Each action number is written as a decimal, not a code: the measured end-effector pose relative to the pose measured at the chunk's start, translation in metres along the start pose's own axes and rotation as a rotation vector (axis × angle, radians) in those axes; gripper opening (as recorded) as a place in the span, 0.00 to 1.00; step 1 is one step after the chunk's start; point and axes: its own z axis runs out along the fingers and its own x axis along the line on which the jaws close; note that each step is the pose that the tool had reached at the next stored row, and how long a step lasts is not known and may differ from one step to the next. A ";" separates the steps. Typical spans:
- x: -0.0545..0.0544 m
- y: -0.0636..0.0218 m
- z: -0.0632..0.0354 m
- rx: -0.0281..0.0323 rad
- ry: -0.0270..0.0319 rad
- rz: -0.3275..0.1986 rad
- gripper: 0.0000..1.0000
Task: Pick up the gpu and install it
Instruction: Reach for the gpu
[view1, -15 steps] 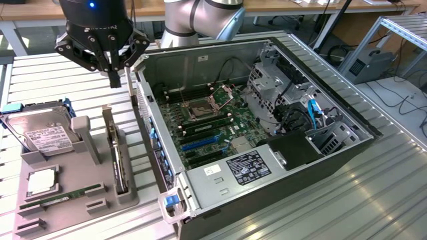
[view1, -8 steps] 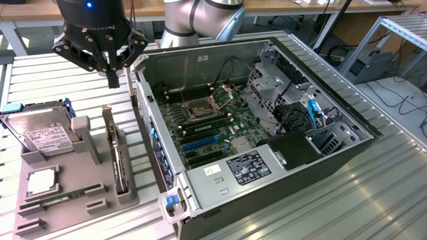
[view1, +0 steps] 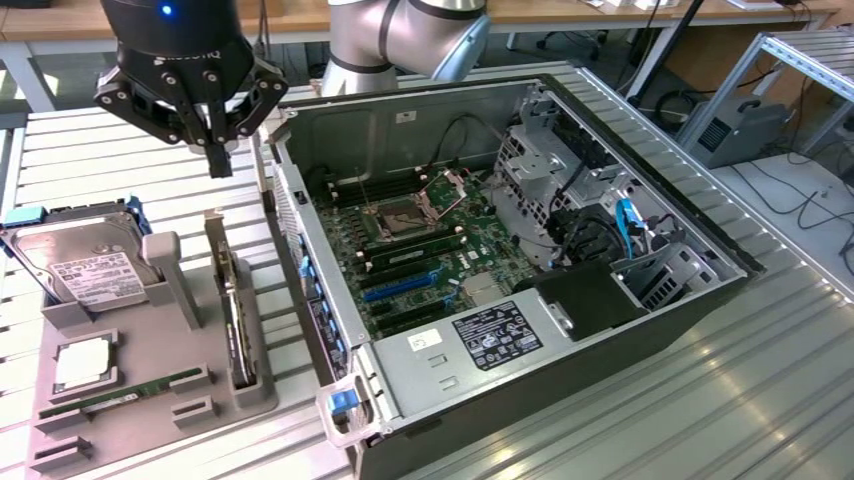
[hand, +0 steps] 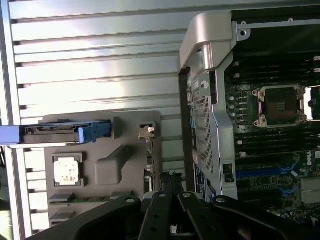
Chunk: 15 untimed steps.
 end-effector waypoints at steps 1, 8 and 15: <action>0.001 -0.0001 0.0000 0.0000 0.0000 0.000 0.11; 0.006 -0.0004 -0.0001 0.0001 -0.0001 0.000 0.11; 0.011 -0.0008 -0.0003 0.0003 -0.0001 0.000 0.11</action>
